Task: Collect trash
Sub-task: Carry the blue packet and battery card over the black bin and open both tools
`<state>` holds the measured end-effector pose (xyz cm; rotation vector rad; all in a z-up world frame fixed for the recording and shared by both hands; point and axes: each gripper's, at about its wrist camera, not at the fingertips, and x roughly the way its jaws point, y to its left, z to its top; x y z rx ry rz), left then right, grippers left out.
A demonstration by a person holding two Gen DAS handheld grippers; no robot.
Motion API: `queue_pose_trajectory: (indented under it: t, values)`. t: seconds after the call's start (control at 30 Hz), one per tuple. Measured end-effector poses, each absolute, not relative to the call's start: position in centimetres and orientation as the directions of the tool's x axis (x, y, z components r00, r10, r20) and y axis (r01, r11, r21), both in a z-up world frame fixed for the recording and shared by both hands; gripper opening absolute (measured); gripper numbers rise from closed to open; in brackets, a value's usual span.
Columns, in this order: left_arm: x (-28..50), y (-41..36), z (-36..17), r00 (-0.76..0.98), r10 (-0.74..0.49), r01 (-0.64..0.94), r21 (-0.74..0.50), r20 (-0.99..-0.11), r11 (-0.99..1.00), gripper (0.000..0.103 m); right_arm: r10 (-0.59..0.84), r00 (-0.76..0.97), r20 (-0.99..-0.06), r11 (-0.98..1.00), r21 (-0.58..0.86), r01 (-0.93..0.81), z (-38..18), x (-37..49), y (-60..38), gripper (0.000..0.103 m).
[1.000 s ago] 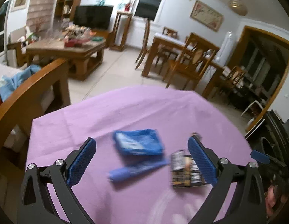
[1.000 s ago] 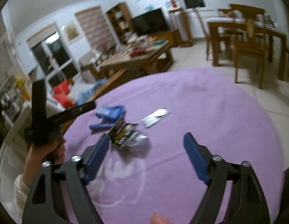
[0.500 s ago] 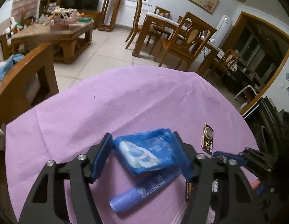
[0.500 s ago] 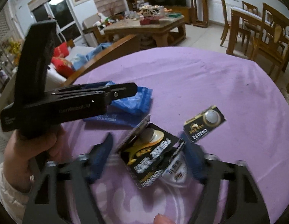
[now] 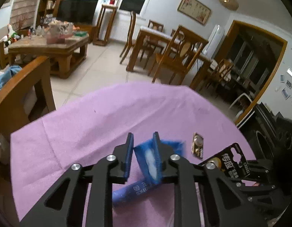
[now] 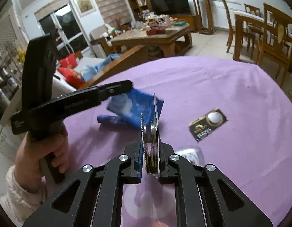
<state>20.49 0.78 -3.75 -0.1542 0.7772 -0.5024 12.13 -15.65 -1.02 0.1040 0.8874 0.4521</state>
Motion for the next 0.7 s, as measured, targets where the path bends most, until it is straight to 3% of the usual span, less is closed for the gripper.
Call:
queue_pose_trajectory:
  t: [0.33,0.7]
  values:
    - [17.4,-0.1,-1.8,0.636,-0.494,0.402,-0.293,-0.593,0.868,0.02,0.435,0.617,-0.655,0.9,0.323,-0.292,1.9,8.0,-20.7,0.011]
    - [13.8,-4.7,-4.3,0.521,-0.47,0.507,-0.184,-0.712,0.842,0.022,0.438,0.653,-0.618,0.894,0.373,-0.246,2.8,3.7,-26.6,0.011]
